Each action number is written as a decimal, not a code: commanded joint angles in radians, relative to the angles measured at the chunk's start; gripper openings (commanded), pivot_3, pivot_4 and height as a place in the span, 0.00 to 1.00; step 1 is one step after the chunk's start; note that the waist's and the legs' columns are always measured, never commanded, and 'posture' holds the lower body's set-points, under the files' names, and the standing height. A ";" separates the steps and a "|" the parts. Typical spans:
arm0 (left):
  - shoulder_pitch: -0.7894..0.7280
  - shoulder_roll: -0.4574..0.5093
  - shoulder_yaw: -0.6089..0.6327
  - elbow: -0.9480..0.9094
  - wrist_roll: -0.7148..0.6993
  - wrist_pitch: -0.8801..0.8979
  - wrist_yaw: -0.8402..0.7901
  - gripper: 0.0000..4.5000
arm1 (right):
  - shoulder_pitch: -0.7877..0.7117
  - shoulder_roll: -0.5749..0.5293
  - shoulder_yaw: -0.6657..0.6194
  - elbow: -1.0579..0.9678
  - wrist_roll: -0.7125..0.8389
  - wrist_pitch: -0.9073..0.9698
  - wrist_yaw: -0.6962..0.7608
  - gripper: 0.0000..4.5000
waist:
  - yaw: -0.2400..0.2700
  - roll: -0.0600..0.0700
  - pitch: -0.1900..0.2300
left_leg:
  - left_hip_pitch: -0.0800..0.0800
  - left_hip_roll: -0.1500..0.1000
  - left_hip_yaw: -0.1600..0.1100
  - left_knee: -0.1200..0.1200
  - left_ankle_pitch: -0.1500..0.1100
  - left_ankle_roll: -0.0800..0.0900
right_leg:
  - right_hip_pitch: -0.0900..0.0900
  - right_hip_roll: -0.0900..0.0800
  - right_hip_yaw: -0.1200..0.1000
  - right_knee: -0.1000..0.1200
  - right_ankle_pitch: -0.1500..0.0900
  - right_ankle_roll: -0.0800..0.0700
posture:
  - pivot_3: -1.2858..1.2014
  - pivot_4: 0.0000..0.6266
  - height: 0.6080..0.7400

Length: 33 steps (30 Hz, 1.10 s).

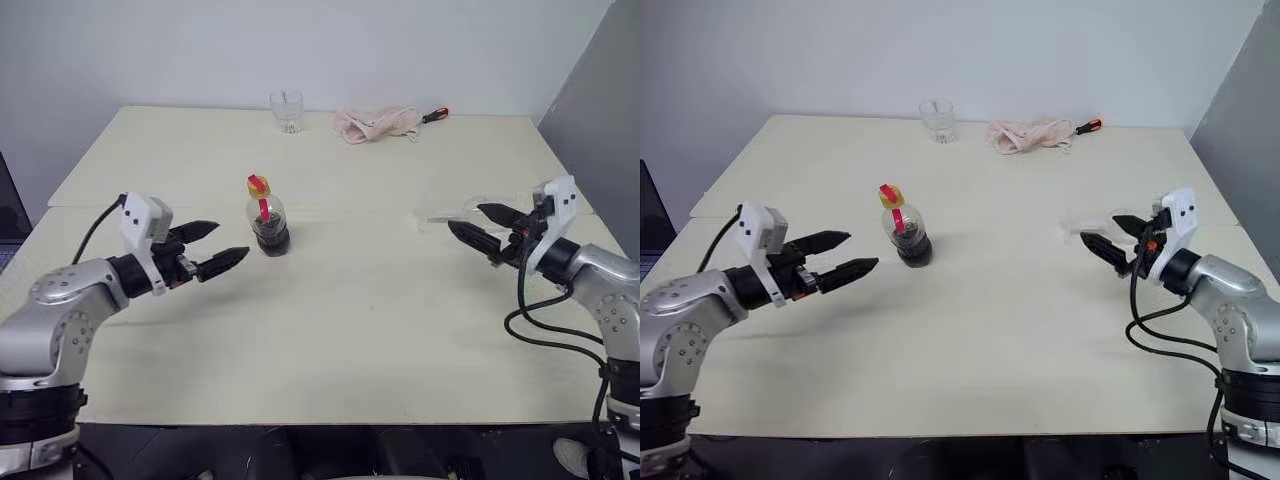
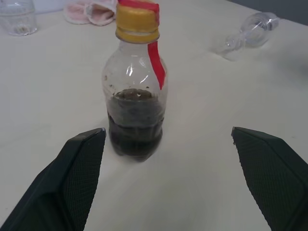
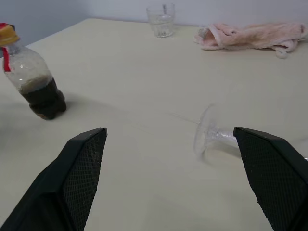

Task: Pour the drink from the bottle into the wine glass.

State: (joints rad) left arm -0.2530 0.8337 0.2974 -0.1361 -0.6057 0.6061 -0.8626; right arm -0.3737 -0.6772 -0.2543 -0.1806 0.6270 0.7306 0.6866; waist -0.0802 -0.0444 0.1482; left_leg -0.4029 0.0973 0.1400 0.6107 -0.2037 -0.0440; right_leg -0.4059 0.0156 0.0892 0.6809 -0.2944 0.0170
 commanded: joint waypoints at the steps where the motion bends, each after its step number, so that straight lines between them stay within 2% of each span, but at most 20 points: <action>1: -0.027 0.016 0.041 0.002 0.017 -0.052 -0.002 0.99 | -0.016 -0.022 -0.028 -0.038 0.027 0.002 0.018 1.00 | 0.000 0.000 0.000 | 0.000 0.000 0.000 0.000 0.000 0.000 | 0.000 0.000 0.000 0.000 0.000 0.000 | 0.52 0.24 1.00; 9: -0.073 -0.090 0.026 0.100 0.047 -0.121 0.064 0.99 | -0.038 -0.017 0.016 -0.078 0.068 0.032 0.057 1.00 | 0.000 0.000 0.000 | 0.000 0.000 0.000 0.000 0.000 0.000 | 0.000 0.000 0.000 0.000 -0.001 0.002 | 0.52 0.24 1.00; 12: -0.136 -0.152 -0.016 0.229 0.140 -0.243 0.109 0.99 | -0.063 -0.007 0.063 -0.100 0.077 0.037 0.082 1.00 | 0.005 0.000 0.000 | 0.000 0.000 -0.001 0.000 0.000 0.000 | 0.001 0.000 -0.001 0.000 -0.001 0.002 | 0.52 0.24 1.00; 18: -0.276 -0.264 -0.114 0.441 0.214 -0.379 0.053 0.99 | -0.135 0.051 0.180 -0.139 0.087 0.043 0.121 1.00 | 0.014 0.000 0.000 | -0.001 -0.001 -0.001 0.003 0.000 0.000 | 0.001 0.001 -0.002 0.001 0.000 0.000 | 0.52 0.24 1.00; 25: -0.353 -0.300 -0.148 0.568 0.234 -0.453 -0.020 0.99 | -0.165 0.076 0.238 -0.178 0.098 0.051 0.152 1.00 | 0.024 0.000 0.000 | -0.010 0.001 -0.003 0.011 0.000 0.000 | -0.002 0.001 -0.006 0.001 0.000 0.001 | 0.52 0.24 1.00; 27: -0.369 -0.302 -0.153 0.588 0.243 -0.463 -0.032 0.99 | -0.165 0.084 0.254 -0.190 0.098 0.052 0.155 1.00 | 0.026 0.000 0.000 | -0.015 0.001 -0.004 0.015 0.000 0.000 | -0.003 0.001 -0.015 0.001 0.000 0.001 | 0.52 0.24 1.00; 33: -0.394 -0.303 -0.162 0.606 0.237 -0.457 -0.084 0.99 | -0.167 0.101 0.274 -0.196 0.090 0.045 0.149 1.00 | 0.033 0.000 0.000 | -0.017 0.001 -0.007 0.019 -0.001 0.002 | -0.002 0.001 -0.019 0.003 0.000 0.001 | 0.52 0.24 1.00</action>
State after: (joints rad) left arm -0.6131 0.5244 0.1319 0.4851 -0.3657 0.1641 -0.9316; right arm -0.5242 -0.5792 0.0244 -0.3469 0.7083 0.7868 0.8289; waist -0.0468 -0.0445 0.1483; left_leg -0.4198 0.0980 0.1325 0.6295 -0.2045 -0.0420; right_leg -0.4077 0.0163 0.0694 0.6842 -0.2946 0.0179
